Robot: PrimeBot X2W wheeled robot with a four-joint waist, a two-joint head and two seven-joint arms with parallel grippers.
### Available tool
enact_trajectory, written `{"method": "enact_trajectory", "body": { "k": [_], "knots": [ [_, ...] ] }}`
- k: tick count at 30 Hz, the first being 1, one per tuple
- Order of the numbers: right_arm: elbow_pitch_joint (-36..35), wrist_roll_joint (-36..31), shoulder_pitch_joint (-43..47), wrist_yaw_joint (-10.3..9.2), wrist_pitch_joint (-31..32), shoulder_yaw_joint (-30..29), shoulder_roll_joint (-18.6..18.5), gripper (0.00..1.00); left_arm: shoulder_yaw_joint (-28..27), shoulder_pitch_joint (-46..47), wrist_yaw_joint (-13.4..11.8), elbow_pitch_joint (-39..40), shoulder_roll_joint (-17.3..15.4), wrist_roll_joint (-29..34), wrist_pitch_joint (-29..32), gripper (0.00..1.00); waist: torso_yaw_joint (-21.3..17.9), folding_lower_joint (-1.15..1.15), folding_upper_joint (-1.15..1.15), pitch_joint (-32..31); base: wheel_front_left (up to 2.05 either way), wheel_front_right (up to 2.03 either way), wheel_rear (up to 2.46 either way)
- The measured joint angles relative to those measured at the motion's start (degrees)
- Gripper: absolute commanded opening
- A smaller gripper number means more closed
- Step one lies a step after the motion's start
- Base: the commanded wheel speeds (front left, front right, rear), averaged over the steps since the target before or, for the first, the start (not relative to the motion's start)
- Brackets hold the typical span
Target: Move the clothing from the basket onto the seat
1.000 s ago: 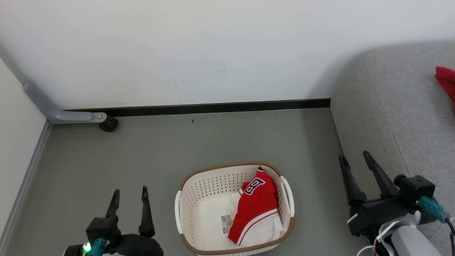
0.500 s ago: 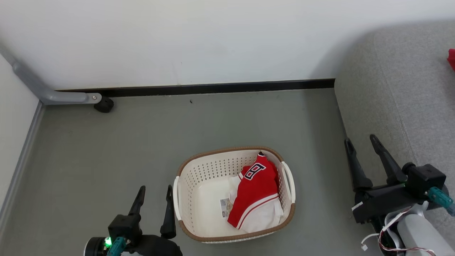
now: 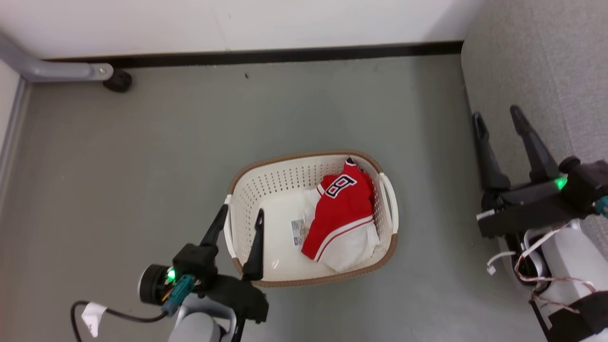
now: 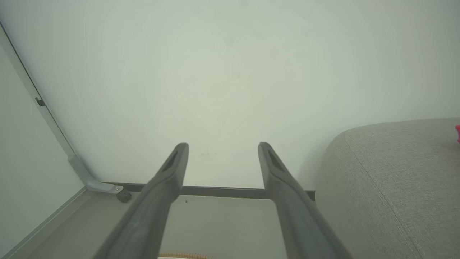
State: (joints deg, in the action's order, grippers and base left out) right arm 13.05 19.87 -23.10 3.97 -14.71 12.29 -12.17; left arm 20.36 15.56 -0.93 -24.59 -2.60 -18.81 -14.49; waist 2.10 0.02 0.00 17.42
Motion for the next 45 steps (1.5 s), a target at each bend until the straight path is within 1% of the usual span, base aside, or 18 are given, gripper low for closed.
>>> {"method": "enact_trajectory", "body": {
  "k": [9, 10, 15, 19, 22, 31, 39, 45],
  "knots": [
    [-3.4, -1.3, -8.2, 0.35, 0.0, 0.2, -0.5, 1.00, 6.6, 7.1, 0.4, -1.5, 0.1, -4.8, 0.0, 1.00, -1.1, 0.00, 0.01, 7.2, 0.00, 0.00, 0.00],
    [-3.4, -1.3, -8.2, 0.35, 0.0, 0.2, -0.5, 1.00, 6.6, 7.1, 0.4, -1.5, 0.1, -4.8, 0.0, 1.00, -1.1, 0.00, 0.01, 7.2, 0.00, 0.00, 0.00],
    [-5.6, -2.0, -12.0, 0.60, 0.0, 0.3, -1.0, 1.00, 8.5, 11.4, 0.5, -3.9, 0.1, -6.3, 0.0, 1.00, -2.4, 0.00, 0.01, 11.2, 0.00, 0.00, 0.00],
    [-7.4, -2.0, -14.5, 0.66, 0.0, 0.2, -1.4, 1.00, 9.6, 15.6, 1.5, -6.8, 0.1, -6.3, 0.0, 1.00, -3.7, 0.00, 0.01, 14.4, 0.00, 0.00, 0.00],
    [-8.7, -2.0, -15.8, 0.85, 0.0, -0.1, -1.5, 1.00, 9.7, 19.0, 1.5, -9.0, 0.2, -6.3, 0.3, 1.00, -4.8, 0.00, 0.01, 16.8, 0.00, 0.00, 0.00],
    [-13.0, -2.0, -21.7, 1.09, 0.0, -1.4, -1.6, 1.00, 9.9, 28.0, 4.0, -15.3, 0.3, -5.7, 2.4, 1.00, -7.6, 0.00, 0.01, 24.2, 0.00, 0.00, 0.00],
    [-15.7, -2.0, -27.6, 1.18, 0.0, -1.5, -1.5, 1.00, 9.4, 31.8, 5.0, -21.0, 0.0, -5.6, 3.1, 1.00, -9.7, -0.01, 0.01, 30.2, 0.00, 0.00, 0.00],
    [-17.1, -2.2, -31.9, 1.42, -0.1, -1.2, -1.2, 1.00, 9.3, 35.7, 5.5, -24.1, -0.9, -5.2, 3.3, 1.00, -11.0, -0.01, 0.01, 33.7, 0.00, 0.00, 0.00]
  ]
}}
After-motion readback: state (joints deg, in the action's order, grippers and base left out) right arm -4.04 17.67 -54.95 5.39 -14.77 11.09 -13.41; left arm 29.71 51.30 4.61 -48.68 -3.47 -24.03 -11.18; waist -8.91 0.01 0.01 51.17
